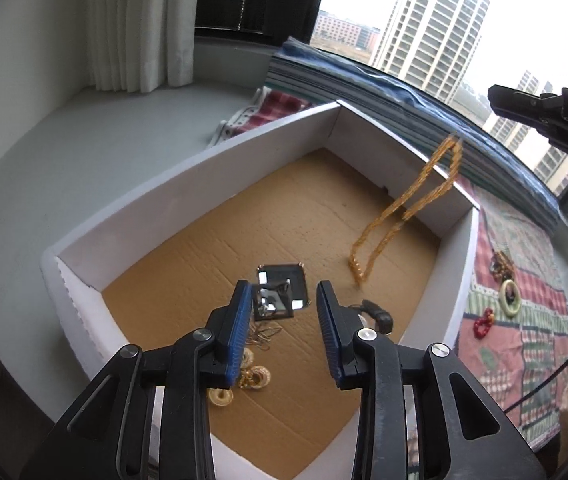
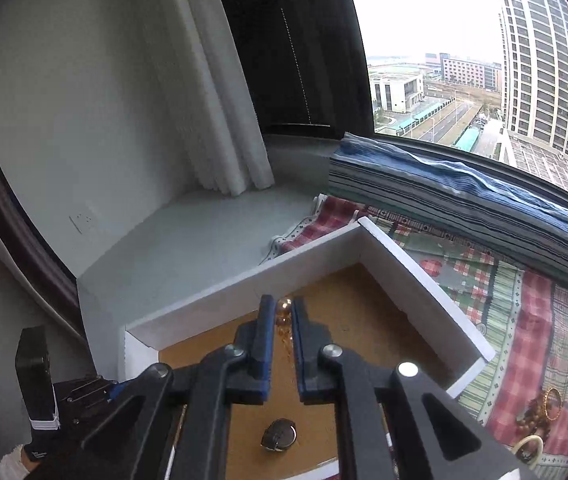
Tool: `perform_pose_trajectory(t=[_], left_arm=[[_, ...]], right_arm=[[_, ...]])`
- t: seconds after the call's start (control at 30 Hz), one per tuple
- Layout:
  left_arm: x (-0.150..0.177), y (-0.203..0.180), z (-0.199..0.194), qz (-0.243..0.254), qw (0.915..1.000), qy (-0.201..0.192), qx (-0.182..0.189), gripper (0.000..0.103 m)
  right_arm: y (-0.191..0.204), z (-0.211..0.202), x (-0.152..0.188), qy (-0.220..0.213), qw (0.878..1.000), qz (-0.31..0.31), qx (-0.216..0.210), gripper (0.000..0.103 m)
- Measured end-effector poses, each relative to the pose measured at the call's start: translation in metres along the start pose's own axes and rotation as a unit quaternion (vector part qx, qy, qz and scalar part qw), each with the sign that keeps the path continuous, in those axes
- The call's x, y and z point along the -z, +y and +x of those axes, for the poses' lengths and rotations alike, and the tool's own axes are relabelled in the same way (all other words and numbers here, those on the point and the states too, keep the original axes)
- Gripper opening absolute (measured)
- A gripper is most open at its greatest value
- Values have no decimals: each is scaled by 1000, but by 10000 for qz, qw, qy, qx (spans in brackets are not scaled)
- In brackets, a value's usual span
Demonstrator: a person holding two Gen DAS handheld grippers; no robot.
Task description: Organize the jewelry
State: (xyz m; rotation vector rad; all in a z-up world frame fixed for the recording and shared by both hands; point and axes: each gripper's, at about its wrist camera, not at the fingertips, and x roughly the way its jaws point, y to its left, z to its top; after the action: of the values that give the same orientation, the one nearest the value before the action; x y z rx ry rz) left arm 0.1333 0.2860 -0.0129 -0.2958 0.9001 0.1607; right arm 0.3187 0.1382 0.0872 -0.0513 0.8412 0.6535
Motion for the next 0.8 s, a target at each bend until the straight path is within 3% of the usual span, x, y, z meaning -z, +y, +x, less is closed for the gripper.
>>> perform_pose_trajectory(t=[0.03,0.1,0.13,0.33,0.47,0.57,0.67,0.8], left_arm=[[3,-1,1,28,10000,-4,-67,60],[10,-1,-2,98,9998,-106,-154,70],[14,-2,-5,162,9996,-137,-170,72],[51,-16,-22,549,9978,-345,-102,81],[68,-14,-36,728,9950,-678,-130,84],[63,-13,-38,941,9918,-854,-147,84],[59,-28,-25,1351,9878,-771,-43,84],[74,-56,7,2125,9750,-427,-484,83]], right_arm=[[-2,4,2,13,10000,2,79,13],[-5,3,7,-23,9998,-3,187,43],[-7,-1,10,-81,9997,-13,222,47],[-10,-40,46,-242,9988,-203,364,48],[-11,-69,99,-139,9998,-97,142,48],[-9,-88,146,-8,9999,-53,107,48],[-8,-106,190,47,9998,8,173,48],[-15,-132,233,18,9992,310,244,48]])
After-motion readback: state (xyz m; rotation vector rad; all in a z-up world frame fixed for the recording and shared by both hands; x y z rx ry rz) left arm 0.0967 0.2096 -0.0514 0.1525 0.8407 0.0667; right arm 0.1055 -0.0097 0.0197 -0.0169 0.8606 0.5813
